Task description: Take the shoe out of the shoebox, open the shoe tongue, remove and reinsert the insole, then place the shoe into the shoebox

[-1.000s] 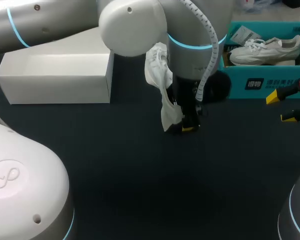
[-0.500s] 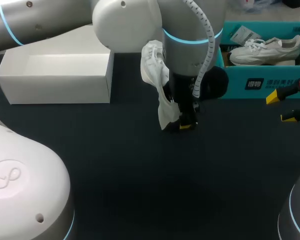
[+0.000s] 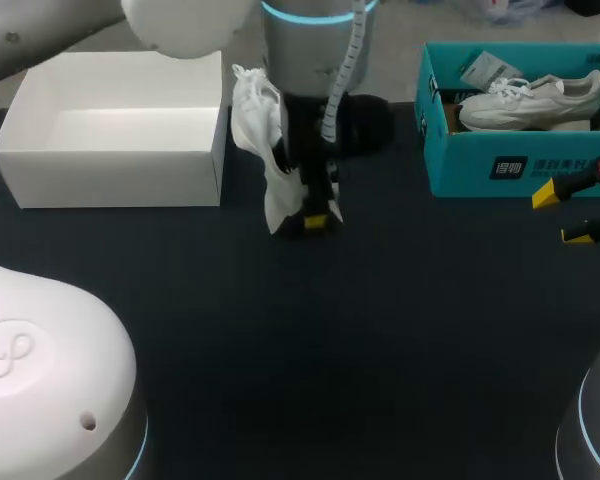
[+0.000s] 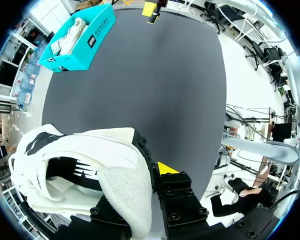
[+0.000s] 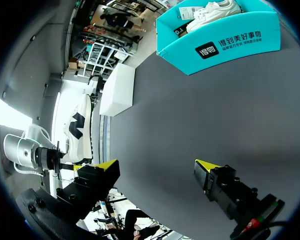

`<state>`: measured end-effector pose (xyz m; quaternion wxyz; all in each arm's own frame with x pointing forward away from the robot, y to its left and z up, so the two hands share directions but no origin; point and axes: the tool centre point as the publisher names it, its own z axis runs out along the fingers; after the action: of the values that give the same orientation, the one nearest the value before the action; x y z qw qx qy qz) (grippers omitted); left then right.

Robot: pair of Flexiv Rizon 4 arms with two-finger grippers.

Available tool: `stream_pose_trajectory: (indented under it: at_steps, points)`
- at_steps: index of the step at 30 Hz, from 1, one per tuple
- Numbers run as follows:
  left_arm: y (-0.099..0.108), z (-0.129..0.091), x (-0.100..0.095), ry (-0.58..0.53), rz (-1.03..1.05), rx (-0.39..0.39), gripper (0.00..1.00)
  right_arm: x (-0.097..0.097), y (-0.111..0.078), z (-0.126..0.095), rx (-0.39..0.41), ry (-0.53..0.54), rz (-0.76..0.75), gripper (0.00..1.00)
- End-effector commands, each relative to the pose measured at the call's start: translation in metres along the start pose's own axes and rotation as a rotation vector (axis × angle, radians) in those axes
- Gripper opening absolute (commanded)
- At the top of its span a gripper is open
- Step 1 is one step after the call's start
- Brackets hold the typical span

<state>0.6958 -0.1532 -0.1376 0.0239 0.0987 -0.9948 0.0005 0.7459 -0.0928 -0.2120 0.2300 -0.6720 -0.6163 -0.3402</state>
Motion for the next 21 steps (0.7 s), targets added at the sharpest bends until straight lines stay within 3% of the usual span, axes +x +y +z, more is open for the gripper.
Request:
stream_pose_trajectory:
  at_steps: [1, 5, 11, 21]
  points:
    - [0.082, 0.0, -0.021, 0.028, -0.008, 0.133, 0.0, 0.0, -0.001, 0.0, -0.002, -0.004, 0.001, 1.0]
    - [0.11, 0.008, -0.037, 0.0, -0.007, 0.064, 0.0, 0.0, -0.001, 0.0, -0.002, -0.004, 0.001, 1.0]
    - [0.159, 0.016, -0.069, -0.012, -0.045, 0.04, 0.0, 0.0, -0.001, 0.0, -0.002, -0.004, 0.001, 1.0]
    - [0.235, 0.007, -0.115, 0.006, -0.104, 0.117, 0.0, 0.0, -0.001, 0.0, -0.002, -0.004, 0.001, 1.0]
